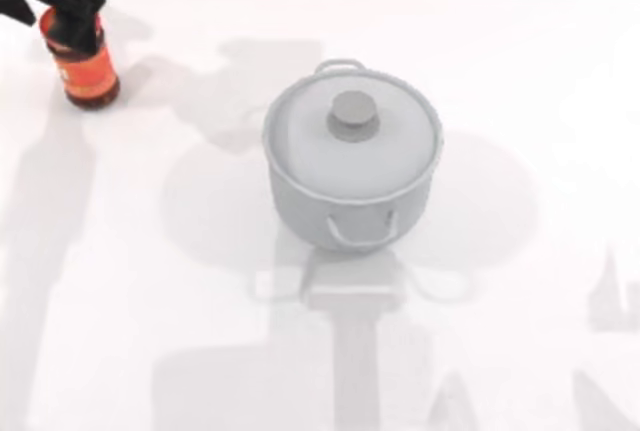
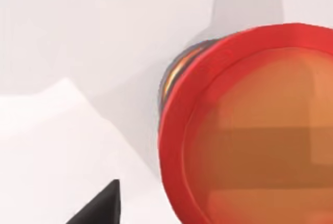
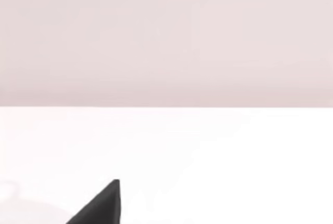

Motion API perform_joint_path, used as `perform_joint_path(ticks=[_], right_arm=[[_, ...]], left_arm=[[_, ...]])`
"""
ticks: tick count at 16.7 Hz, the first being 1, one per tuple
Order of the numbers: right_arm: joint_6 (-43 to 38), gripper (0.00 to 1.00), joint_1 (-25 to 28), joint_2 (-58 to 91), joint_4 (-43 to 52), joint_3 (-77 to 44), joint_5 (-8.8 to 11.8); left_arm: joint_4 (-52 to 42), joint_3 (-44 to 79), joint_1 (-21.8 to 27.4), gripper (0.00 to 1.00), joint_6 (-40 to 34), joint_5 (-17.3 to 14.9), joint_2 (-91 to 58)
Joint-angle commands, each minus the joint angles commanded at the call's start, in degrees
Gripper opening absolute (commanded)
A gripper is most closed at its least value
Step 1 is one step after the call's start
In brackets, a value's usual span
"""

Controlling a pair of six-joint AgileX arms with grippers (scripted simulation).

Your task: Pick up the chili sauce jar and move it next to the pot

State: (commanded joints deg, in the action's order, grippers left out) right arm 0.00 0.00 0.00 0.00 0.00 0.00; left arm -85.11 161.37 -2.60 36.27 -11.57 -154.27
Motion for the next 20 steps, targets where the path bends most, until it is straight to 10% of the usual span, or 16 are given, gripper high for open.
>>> perform_joint_path(ticks=[20], right_arm=[[0.0,1.0,0.0,0.0,0.0,0.0,0.0]], left_arm=[[-0.6,15.3,0.7,1.0,0.0,0.2,-13.0]])
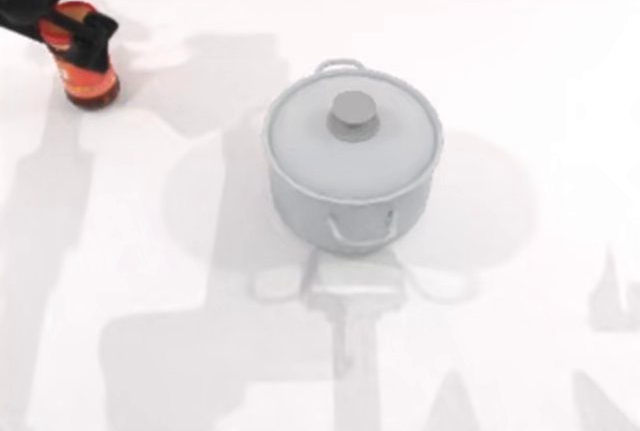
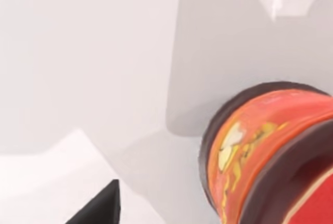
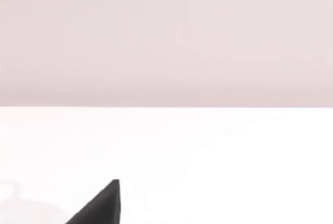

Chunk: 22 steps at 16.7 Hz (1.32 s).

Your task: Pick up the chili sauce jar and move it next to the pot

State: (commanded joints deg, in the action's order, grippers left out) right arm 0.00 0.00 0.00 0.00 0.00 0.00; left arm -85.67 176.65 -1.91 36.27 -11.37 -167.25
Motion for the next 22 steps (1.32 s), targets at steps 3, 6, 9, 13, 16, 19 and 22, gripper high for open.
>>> perform_joint_path(ticks=[3,6,9,13,16,19,22], right_arm=[[0.0,1.0,0.0,0.0,0.0,0.0,0.0],[0.0,1.0,0.0,0.0,0.0,0.0,0.0],[0.0,1.0,0.0,0.0,0.0,0.0,0.0],[0.0,1.0,0.0,0.0,0.0,0.0,0.0],[0.0,1.0,0.0,0.0,0.0,0.0,0.0],[0.0,1.0,0.0,0.0,0.0,0.0,0.0],[0.0,1.0,0.0,0.0,0.0,0.0,0.0]], left_arm=[[0.0,0.0,0.0,1.0,0.0,0.0,0.0],[0.0,0.0,0.0,0.77,0.0,0.0,0.0],[0.0,0.0,0.0,0.55,0.0,0.0,0.0],[0.0,0.0,0.0,0.25,0.0,0.0,0.0],[0.0,0.0,0.0,0.02,0.0,0.0,0.0],[0.0,0.0,0.0,0.0,0.0,0.0,0.0],[0.0,0.0,0.0,0.0,0.0,0.0,0.0]])
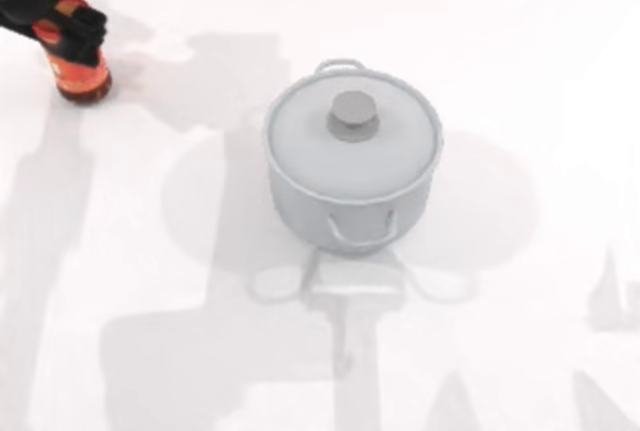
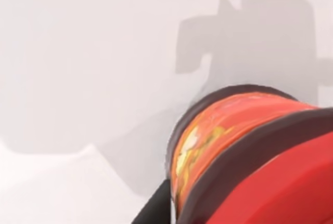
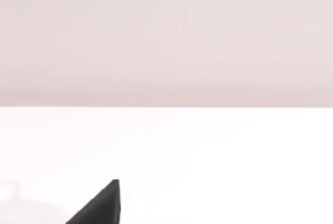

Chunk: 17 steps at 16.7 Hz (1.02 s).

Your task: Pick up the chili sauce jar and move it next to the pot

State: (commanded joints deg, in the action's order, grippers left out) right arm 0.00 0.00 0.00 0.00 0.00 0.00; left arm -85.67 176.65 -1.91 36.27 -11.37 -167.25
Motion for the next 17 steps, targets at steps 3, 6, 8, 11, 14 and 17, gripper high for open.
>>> perform_joint_path(ticks=[3,6,8,11,14,17], right_arm=[[0.0,1.0,0.0,0.0,0.0,0.0,0.0],[0.0,1.0,0.0,0.0,0.0,0.0,0.0],[0.0,1.0,0.0,0.0,0.0,0.0,0.0],[0.0,1.0,0.0,0.0,0.0,0.0,0.0],[0.0,1.0,0.0,0.0,0.0,0.0,0.0],[0.0,1.0,0.0,0.0,0.0,0.0,0.0]], left_arm=[[0.0,0.0,-0.2,0.0,0.1,0.0,0.0],[0.6,-2.1,-0.4,0.0,0.0,0.1,1.8],[1.8,-6.4,-0.7,0.0,-0.1,0.2,5.5],[4.7,-17.5,-1.0,0.0,0.0,0.2,13.7],[8.0,-32.3,-1.4,0.0,0.3,0.3,23.6],[11.3,-46.5,-1.8,0.0,0.5,0.4,33.3]])
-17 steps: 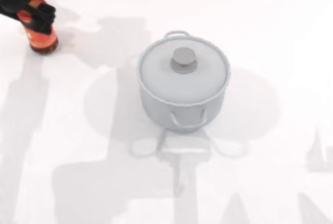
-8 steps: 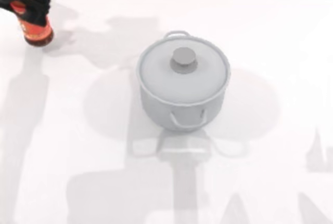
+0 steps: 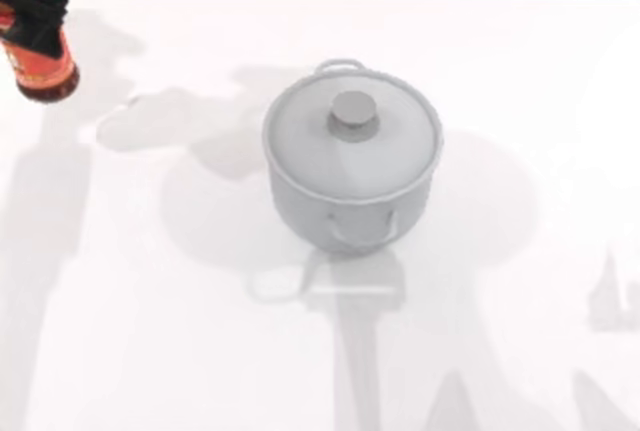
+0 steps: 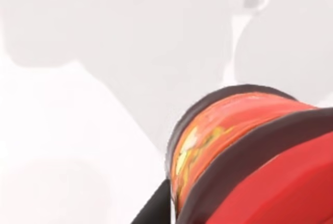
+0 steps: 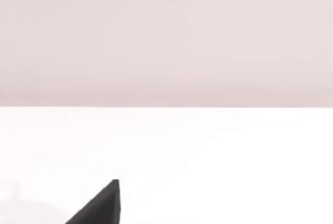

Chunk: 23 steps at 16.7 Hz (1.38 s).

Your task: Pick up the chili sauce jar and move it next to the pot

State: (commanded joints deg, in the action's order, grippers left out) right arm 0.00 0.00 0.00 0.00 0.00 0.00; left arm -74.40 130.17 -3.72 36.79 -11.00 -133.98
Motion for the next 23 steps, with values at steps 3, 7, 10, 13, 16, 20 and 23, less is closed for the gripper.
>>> perform_joint_path(ticks=[3,7,10,13,16,20,23], right_arm=[[0.0,1.0,0.0,0.0,0.0,0.0,0.0],[0.0,1.0,0.0,0.0,0.0,0.0,0.0],[0.0,1.0,0.0,0.0,0.0,0.0,0.0],[0.0,1.0,0.0,0.0,0.0,0.0,0.0],[0.0,1.0,0.0,0.0,0.0,0.0,0.0],[0.0,1.0,0.0,0.0,0.0,0.0,0.0],[0.0,1.0,0.0,0.0,0.0,0.0,0.0]], left_arm=[[2.6,-9.7,-0.4,0.0,0.2,0.0,7.8],[4.0,-14.2,-0.6,0.0,0.3,0.1,12.0],[3.9,-14.1,-0.2,0.0,0.4,0.1,11.8],[4.7,-15.5,0.5,0.0,-1.7,0.8,12.3],[7.4,-19.8,3.5,0.0,-9.0,2.9,13.9],[13.4,-28.6,9.7,0.0,-24.4,7.1,17.9],[18.4,-35.8,14.8,0.0,-37.0,10.6,21.1]])
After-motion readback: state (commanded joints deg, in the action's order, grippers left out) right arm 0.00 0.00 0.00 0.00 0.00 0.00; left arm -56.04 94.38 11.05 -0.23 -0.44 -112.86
